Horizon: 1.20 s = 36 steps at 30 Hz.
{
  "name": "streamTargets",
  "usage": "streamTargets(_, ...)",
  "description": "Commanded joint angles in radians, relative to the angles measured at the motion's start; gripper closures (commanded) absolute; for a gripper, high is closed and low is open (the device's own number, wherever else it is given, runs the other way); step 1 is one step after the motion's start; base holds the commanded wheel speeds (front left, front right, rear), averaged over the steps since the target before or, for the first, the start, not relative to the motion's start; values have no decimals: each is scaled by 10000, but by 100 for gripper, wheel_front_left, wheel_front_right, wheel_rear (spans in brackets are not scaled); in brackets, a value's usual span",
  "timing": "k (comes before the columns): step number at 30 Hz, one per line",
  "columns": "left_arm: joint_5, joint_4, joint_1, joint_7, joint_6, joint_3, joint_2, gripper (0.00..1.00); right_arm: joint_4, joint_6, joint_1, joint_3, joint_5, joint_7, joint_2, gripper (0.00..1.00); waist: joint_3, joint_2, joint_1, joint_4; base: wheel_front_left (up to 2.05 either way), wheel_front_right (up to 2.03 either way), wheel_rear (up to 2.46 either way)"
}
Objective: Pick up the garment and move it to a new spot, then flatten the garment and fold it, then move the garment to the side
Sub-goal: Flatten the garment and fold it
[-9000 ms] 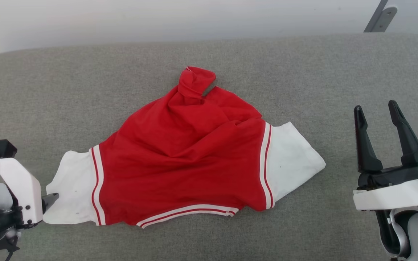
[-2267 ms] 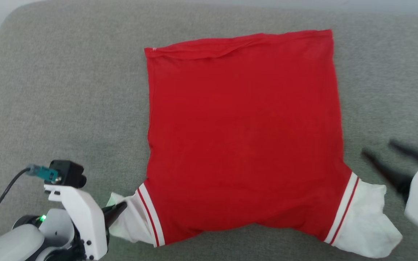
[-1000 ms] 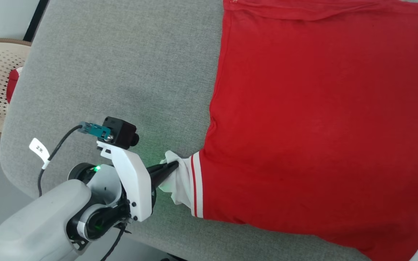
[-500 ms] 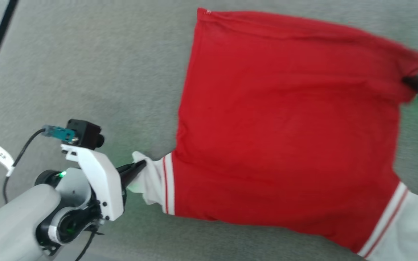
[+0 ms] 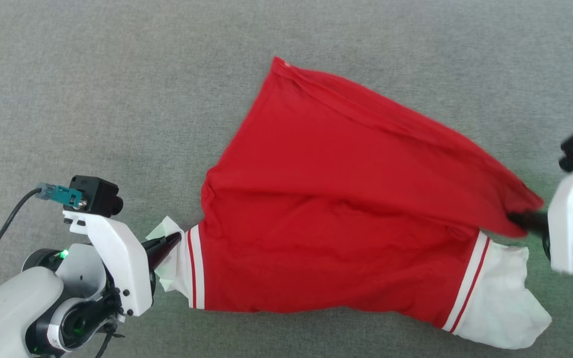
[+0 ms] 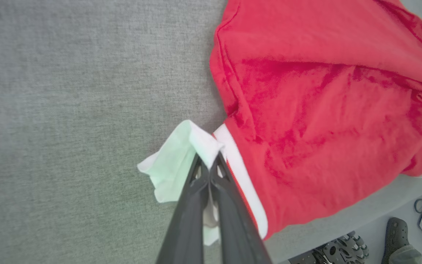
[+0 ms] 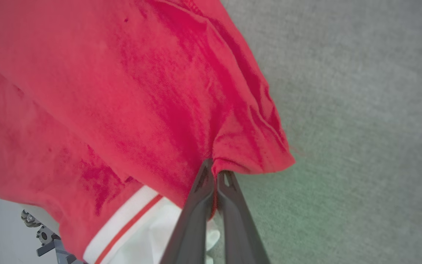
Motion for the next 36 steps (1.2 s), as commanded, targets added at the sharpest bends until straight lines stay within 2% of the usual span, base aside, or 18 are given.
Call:
streamTargets(1, -44, -73, 71, 23, 78, 28, 30, 100, -193, -3, 340, -200, -133, 22, 73, 100, -83, 0, 0, -88, 0, 0, 0)
streamTargets(6, -41, -206, 89, 78, 139, 8, 41, 100, -240, -3, 1528, -697, -500, -258, 581, 100, -85, 0, 0, -97, 0, 0, 0)
streamTargets(7, -55, -211, 103, 87, 144, 1, 28, 100, -60, -3, 1605, -760, -617, -403, 711, 98, -80, 0, 0, -93, 0, 0, 0)
streamTargets(8, -66, -201, 112, 93, 137, -6, 9, 100, 144, -6, 1702, -808, -754, -591, 837, 88, -81, 0, 0, -85, 0, 0, 0)
streamTargets(9, -73, -175, 121, 106, 107, -22, -30, 100, 543, -17, 1740, -850, -1001, -973, 1009, 21, -85, 0, 0, -63, 0, 0, 0)
streamTargets(10, -89, -159, 129, 118, 83, -32, -47, 100, 720, -28, 1741, -804, -1080, -1107, 1037, 0, -98, 0, 0, -48, 0, 0, 0)
streamTargets(14, -105, -112, 206, 100, 50, -43, -46, 100, 898, -37, 1667, -879, -1236, -1401, 1049, 0, -163, 0, 0, -43, 0, 0, 0)
streamTargets(18, -135, -119, 296, -21, 98, -10, 48, 100, 405, -33, 1674, -1132, -1110, -1297, 1059, 0, -305, 0, 0, -106, 0, 0, 0)
streamTargets(22, -127, -185, 459, -48, 151, -49, 104, 100, -527, -13, 1761, -1547, -1172, -1049, 1054, 0, -468, 0, 0, -83, 0, 0, 0)
streamTargets(29, -15, -300, 393, 49, 167, -179, -55, 100, -2745, -5, 1708, -2367, -1397, -490, 1517, 0, -674, 0, 0, 234, 0, 0, 0)
streamTargets(32, 99, -311, 244, 92, 77, -248, -191, 100, -3517, -5, 1318, -2223, -1323, -855, 1634, 0, -631, 0, 0, 508, 0, 0, 0)
streamTargets(36, 275, -260, 81, 50, -31, -327, -473, 100, -3512, -5, 623, -1440, -1343, -1746, 1454, 0, -505, 0, 0, 955, 0, 0, 0)
